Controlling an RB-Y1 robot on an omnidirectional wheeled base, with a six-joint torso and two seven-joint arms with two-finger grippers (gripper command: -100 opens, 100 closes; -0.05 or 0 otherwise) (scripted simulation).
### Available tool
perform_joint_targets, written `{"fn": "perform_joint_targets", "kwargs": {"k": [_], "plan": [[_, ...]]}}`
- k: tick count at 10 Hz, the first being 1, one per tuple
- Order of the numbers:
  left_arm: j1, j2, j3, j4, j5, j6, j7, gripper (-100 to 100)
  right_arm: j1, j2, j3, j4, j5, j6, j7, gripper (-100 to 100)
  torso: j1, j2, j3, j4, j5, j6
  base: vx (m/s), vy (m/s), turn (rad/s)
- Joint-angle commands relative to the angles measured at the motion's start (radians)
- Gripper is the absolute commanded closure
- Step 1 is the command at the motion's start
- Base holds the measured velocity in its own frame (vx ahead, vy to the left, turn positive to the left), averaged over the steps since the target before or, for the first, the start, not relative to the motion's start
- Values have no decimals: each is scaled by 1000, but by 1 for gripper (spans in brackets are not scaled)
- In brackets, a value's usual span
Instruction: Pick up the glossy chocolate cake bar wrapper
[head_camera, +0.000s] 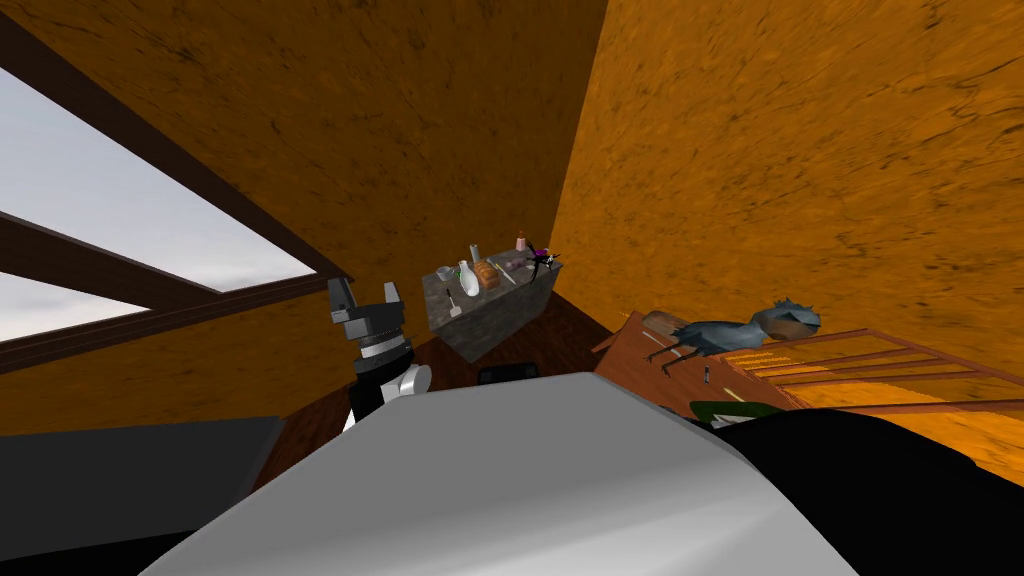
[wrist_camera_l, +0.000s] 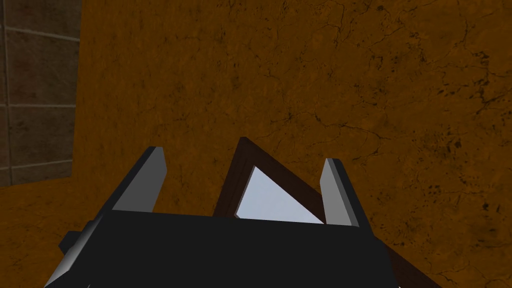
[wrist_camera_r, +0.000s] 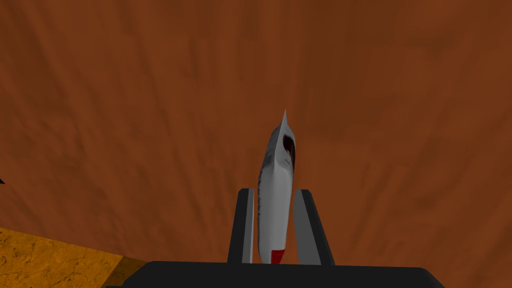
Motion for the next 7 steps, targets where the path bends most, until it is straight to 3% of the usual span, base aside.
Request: {"fn": "perform_joint_targets", "kwargs": {"k": [1,2,3,5,6,7], "plan": [[0,0,0,0,0,0,0,0,0,0,0,0,0,0,0,100,0,0,0,0,0,0,0,0,0],[0,0,0,0,0,0,0,0,0,0,0,0,0,0,0,0,0,0,0,0,0,0,0,0,0],[0,0,0,0,0,0,0,0,1,-32,4,-16,-10,-9,-3,100,0,0,0,0,0,0,0,31,-93],[0,0,0,0,0,0,0,0,7,-59,3,-32,-18,-17,-4,100,3,0,0,0,1,1,4,43,-58],[0,0,0,0,0,0,0,0,5,-49,4,-28,-14,-11,-3,100,4,0,0,0,1,0,2,19,-6],[0,0,0,0,0,0,0,0,5,-51,4,-30,-15,-12,-4,0,2,0,0,0,1,0,0,0,0]]}}
